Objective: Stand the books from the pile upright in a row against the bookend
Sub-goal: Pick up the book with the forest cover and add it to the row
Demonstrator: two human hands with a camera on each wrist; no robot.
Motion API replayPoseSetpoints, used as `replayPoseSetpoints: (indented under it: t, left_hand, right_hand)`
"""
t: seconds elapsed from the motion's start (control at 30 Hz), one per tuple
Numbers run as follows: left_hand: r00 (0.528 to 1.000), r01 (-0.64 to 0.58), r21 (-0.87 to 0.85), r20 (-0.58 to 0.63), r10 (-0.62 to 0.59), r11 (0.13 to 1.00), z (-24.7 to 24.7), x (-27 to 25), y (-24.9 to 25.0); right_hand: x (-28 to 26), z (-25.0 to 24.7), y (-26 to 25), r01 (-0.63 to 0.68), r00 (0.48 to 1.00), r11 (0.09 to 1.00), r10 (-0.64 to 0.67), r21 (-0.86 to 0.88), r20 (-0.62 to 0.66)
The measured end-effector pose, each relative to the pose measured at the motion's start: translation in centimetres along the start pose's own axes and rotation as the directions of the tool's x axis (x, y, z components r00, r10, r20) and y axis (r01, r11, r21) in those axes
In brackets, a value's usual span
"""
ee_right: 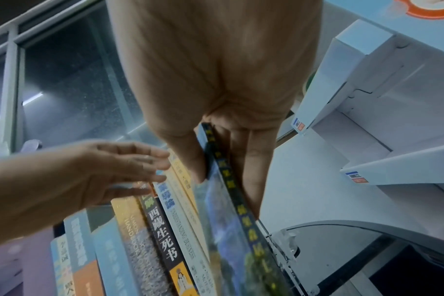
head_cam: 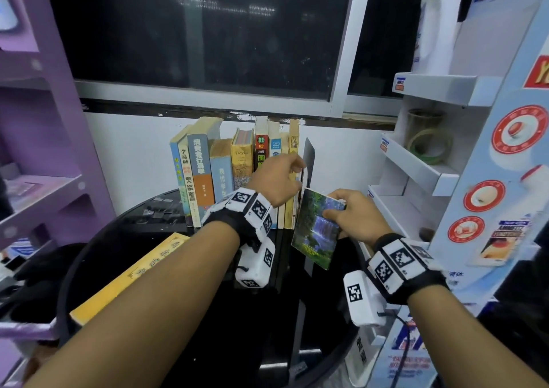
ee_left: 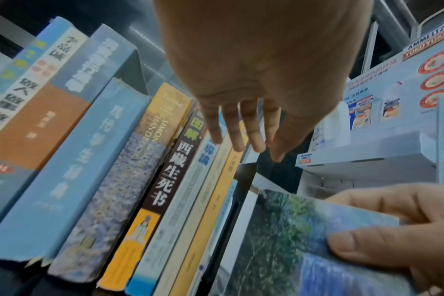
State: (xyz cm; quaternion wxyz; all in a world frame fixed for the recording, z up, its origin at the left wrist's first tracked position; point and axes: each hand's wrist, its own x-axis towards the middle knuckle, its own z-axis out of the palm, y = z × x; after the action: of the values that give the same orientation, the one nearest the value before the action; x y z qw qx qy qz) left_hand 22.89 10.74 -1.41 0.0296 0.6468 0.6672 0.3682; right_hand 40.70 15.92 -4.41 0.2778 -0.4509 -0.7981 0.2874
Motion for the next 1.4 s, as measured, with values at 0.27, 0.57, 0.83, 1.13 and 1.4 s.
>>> replayPoseSetpoints:
  t: [0.27,0.57,0.83,1.13,1.4]
  left_hand:
    - [0.950,-0.164,0.355,-0.193,0.244,0.920,-1.3,3.7,-0.3]
    - [0.977,-0.154,0.591,-0.028,0.211,0.792,-2.1,7.3,-2.4]
    - [0.981,-0.131,0.539,-0.049,0.187,0.832,-2.2,7.7,-4.2]
    - [0.977,-0.137,0.544,-0.063,0.203,0.828,-2.2,7.6,-4.3]
    - [0.977,-0.134,0.543,-0.068,0.202,0.829,-2.2,7.3,-4.1]
  right_hand:
    - [2.0,1.2,-0.3,-0.043,0.990,0.989,0.023,-0.139,-0.143]
    - [4.7,4.2,-0.7,-0.028,0.976,0.981,-0.015,-0.193,-0.217]
    - [6.5,6.1,-0.7,0.018,0.992,0.995,-0.030,-0.095,-0.119]
    - [7.7,6.2,-0.8,0.032,0.999,0.999,-0.031,-0.021,0.010]
    - [8.5,6.8,-0.2,0.038,0.998,0.998,-0.040,0.051,0.041]
